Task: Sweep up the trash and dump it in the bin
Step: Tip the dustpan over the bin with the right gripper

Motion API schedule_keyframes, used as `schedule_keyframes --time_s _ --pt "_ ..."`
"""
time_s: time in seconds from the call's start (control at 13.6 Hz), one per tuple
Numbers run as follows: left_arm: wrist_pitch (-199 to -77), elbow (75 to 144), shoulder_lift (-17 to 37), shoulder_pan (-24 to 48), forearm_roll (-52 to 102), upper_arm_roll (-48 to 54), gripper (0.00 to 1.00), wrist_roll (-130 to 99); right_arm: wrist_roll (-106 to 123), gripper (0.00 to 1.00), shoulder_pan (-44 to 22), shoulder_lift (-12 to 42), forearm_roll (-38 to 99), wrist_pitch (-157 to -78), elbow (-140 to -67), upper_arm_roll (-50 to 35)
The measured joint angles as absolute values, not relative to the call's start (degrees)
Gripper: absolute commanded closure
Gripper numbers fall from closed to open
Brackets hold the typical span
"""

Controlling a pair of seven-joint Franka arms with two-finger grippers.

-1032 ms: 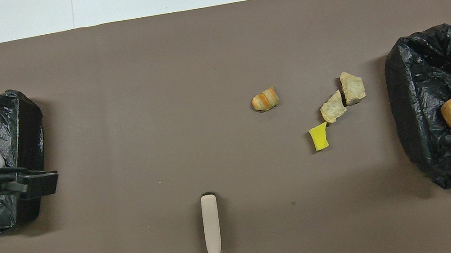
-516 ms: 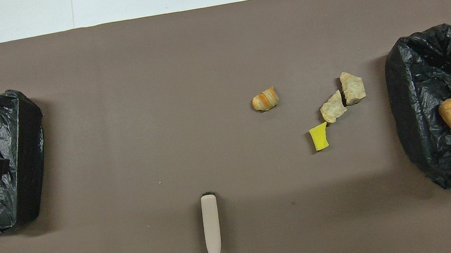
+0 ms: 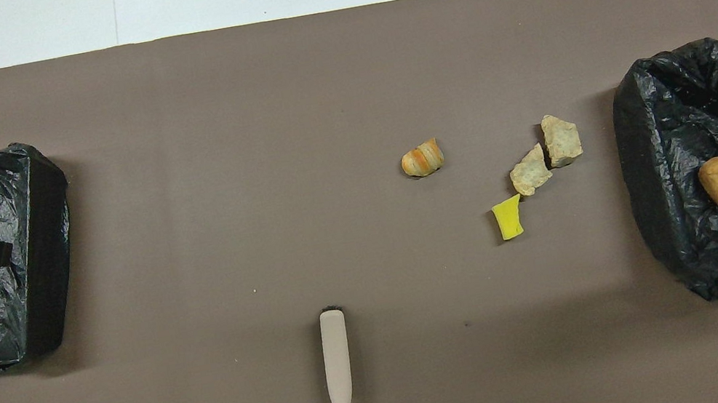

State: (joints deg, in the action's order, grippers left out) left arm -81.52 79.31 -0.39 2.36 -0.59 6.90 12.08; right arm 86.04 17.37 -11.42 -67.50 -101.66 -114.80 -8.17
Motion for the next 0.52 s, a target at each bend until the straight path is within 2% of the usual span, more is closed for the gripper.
schedule_keyframes --time_s 0.52 --pt "-80.23 79.03 -1.16 2.36 -0.71 7.07 0.00 12.08 86.04 1.00 16.11 -13.09 -68.15 -102.73 -116.14 -8.21"
